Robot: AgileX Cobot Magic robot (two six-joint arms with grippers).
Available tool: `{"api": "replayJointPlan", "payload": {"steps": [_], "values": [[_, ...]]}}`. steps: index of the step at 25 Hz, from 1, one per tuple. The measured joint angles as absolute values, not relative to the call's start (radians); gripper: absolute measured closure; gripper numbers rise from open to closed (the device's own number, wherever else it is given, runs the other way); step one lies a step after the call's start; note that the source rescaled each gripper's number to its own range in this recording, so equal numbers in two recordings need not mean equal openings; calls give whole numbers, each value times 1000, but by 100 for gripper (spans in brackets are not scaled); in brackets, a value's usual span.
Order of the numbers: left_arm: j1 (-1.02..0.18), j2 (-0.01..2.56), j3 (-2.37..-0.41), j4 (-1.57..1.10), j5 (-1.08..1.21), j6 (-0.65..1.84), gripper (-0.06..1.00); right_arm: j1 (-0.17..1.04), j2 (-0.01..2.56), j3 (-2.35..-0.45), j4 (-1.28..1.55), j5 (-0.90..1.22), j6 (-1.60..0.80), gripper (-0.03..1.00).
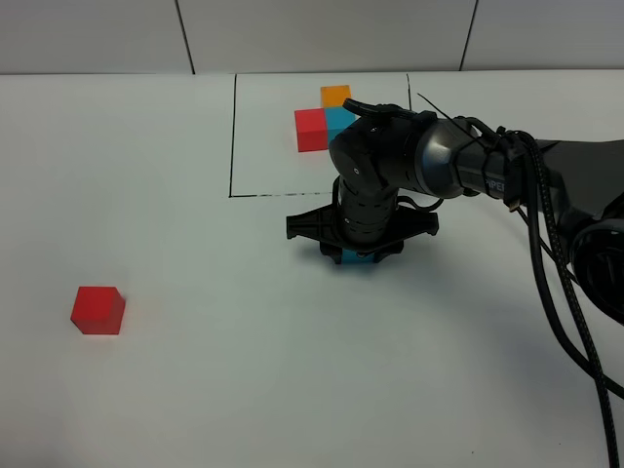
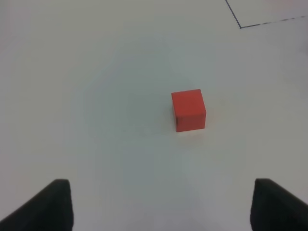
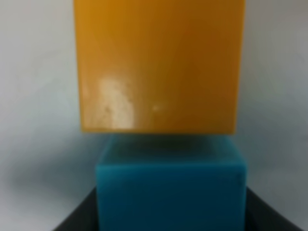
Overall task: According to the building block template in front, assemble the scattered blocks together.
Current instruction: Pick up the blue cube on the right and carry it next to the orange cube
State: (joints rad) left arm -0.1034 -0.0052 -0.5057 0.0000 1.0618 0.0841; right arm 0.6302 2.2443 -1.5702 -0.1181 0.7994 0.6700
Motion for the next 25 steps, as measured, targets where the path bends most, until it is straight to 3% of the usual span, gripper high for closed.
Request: {"api": "replayJointPlan", "payload": {"steps": [25], "values": [[-103,-5,-506,0,1062,84,24,631,2247,-1581,-113,785,655,96]]}}
